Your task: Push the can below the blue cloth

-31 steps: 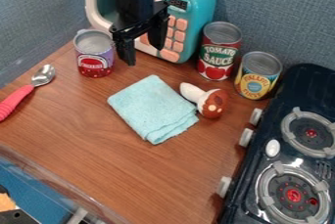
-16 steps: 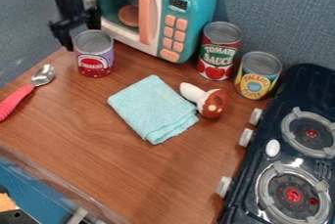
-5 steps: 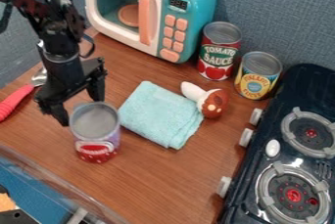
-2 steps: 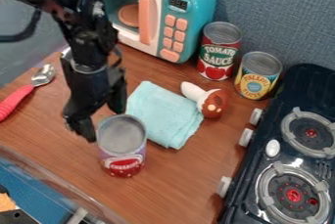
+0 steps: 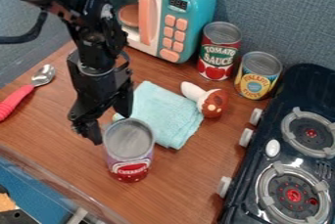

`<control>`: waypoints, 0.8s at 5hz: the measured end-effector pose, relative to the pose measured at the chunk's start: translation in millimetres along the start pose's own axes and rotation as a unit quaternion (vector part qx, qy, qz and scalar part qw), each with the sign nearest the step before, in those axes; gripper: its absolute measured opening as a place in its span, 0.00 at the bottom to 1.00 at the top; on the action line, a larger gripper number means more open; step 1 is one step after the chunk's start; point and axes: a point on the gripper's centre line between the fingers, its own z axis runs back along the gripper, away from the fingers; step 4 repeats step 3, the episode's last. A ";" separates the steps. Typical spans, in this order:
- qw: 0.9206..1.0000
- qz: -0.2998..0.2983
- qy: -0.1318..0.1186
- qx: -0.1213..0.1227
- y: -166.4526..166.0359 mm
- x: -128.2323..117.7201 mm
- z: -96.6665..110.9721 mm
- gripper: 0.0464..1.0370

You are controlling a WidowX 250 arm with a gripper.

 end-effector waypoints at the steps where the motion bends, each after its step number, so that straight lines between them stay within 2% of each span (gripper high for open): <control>1: 1.000 0.006 -0.009 -0.004 0.6 7.8 4.6 0.96; 2: 0.999 0.035 -0.023 -0.023 -5.7 31.5 23.6 0.96; 3: 0.998 0.045 -0.019 -0.045 -9.4 42.7 42.8 0.96; 4: 0.998 0.045 -0.019 -0.045 -9.4 42.7 42.8 0.96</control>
